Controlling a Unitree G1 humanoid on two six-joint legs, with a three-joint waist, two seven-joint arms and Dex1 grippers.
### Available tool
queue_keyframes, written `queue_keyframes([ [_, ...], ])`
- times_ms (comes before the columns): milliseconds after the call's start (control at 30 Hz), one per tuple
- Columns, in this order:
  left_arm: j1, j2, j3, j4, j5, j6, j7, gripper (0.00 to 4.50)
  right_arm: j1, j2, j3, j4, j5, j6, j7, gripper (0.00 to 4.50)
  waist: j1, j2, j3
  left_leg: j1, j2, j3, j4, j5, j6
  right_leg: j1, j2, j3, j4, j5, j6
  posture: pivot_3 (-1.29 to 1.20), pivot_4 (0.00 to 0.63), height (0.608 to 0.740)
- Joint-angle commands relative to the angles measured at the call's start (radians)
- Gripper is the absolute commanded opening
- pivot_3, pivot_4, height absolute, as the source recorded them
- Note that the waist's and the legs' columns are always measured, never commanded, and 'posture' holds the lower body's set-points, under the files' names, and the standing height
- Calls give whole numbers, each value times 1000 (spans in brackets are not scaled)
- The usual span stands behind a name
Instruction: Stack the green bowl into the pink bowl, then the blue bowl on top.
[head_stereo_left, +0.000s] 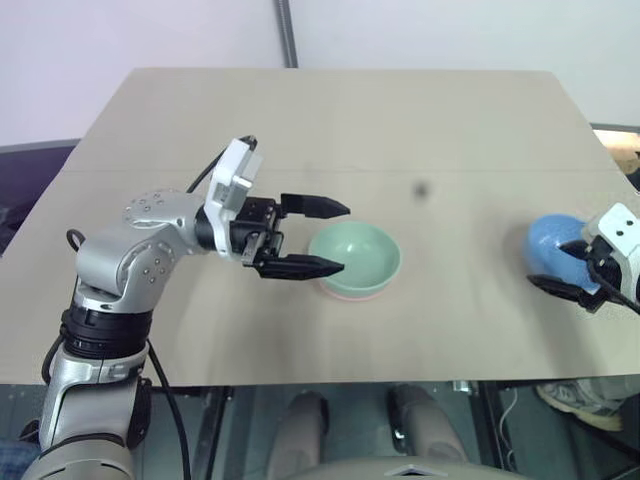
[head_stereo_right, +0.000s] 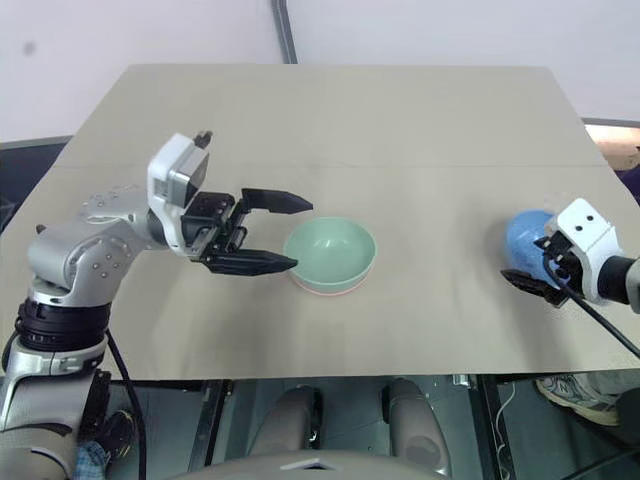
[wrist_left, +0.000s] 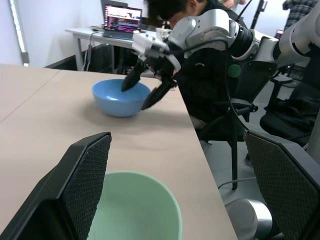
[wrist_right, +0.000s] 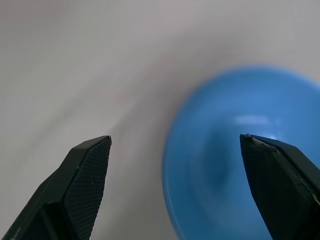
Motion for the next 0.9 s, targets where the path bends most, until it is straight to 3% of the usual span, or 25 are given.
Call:
queue_keyframes([
  [33, -23, -3, 1, 2, 6, -14, -18, 4500, 10, -34, 38, -16, -64, -6, -41, 4472, 0, 0, 0, 0, 0, 0, 0, 0, 0, 0, 0, 0, 0, 0, 0, 0, 150, 740],
  [267, -23, -2, 4, 4, 13, -13, -25, 4500, -23, -34, 109, 3, -110, -38, -51, 1150, 1, 0, 0, -1, 0, 0, 0, 0, 0, 0, 0, 0, 0, 0, 0, 0, 150, 740],
  [367, -17, 1, 8, -4, 10, -8, -21, 4500, -44, -28, 133, 7, -114, -46, -48, 62, 1, 0, 0, -1, 0, 0, 0, 0, 0, 0, 0, 0, 0, 0, 0, 0, 150, 740],
  [633, 1, 14, 23, -21, 5, 0, -6, 4500, -129, -30, 161, -29, -69, -100, 45, 62, -1, 0, 0, 0, 0, 0, 0, 0, 0, 0, 0, 0, 0, 0, 0, 0, 150, 740],
  [900, 21, 41, 44, -29, 4, 9, 1, 4500, -479, 79, 340, -151, 8, -93, 103, 62, 6, 0, 0, -1, 1, -1, 0, 0, 0, 0, 1, -1, -1, 0, 0, 0, 150, 740],
])
